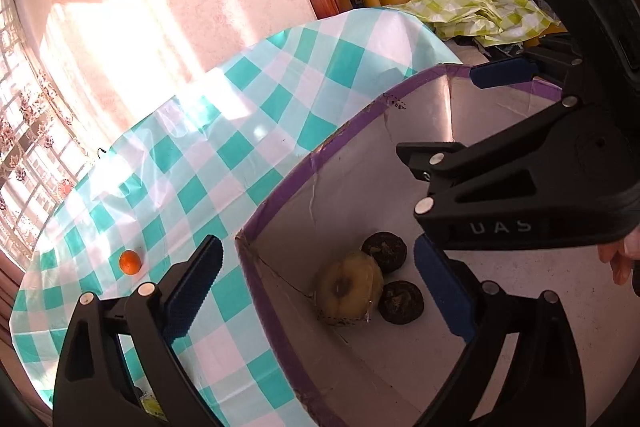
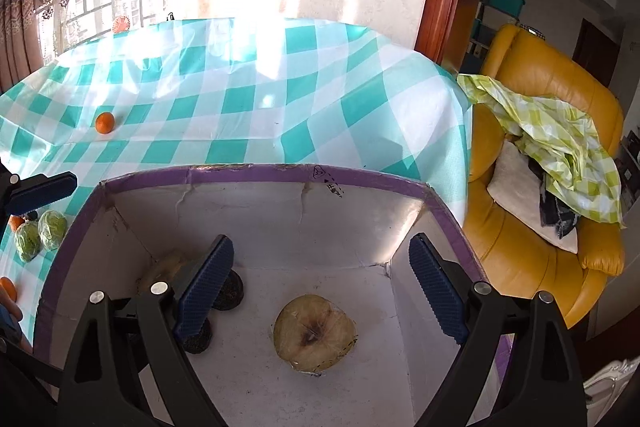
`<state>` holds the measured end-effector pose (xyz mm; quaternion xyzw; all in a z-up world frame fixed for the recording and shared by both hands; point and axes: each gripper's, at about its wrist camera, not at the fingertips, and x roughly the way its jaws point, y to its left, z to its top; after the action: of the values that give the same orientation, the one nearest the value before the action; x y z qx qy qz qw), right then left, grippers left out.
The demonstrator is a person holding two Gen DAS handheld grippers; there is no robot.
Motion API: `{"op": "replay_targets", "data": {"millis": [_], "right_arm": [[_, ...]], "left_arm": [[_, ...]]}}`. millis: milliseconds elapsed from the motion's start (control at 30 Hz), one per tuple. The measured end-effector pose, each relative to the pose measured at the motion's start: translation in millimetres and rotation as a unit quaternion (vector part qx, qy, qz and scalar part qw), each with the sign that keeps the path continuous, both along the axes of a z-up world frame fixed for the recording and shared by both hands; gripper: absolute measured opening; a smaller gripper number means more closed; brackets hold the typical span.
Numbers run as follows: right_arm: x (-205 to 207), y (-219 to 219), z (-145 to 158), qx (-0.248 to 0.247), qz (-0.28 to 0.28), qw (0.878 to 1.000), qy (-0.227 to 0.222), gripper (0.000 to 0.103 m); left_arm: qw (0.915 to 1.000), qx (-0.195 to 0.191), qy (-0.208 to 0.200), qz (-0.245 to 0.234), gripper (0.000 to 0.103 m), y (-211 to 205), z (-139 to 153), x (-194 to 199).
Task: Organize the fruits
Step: 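Withdraw both open tools from the box back over the table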
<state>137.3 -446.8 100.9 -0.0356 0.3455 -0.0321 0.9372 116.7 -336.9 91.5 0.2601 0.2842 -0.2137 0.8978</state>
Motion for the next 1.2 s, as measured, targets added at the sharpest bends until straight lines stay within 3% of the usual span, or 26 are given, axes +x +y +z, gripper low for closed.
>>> {"op": "replay_targets", "data": {"millis": [467, 900, 1200], "right_arm": [[-32, 15, 38, 0.033, -0.004, 0.999, -0.037, 0.087], [-57, 70, 85, 0.07, 0.044, 0.993, -0.081, 0.087], [-58, 114, 93, 0.076, 0.072, 0.991, -0.08, 0.087]], "left_arm": [[0.9973, -0.073, -0.004, -0.006, 0.097, 56, 28, -23], [0.9924, -0.122, 0.006, -0.005, 0.096, 113, 45, -26], [0.9895, -0.142, 0.012, 0.025, 0.096, 166, 48, -17]]}}
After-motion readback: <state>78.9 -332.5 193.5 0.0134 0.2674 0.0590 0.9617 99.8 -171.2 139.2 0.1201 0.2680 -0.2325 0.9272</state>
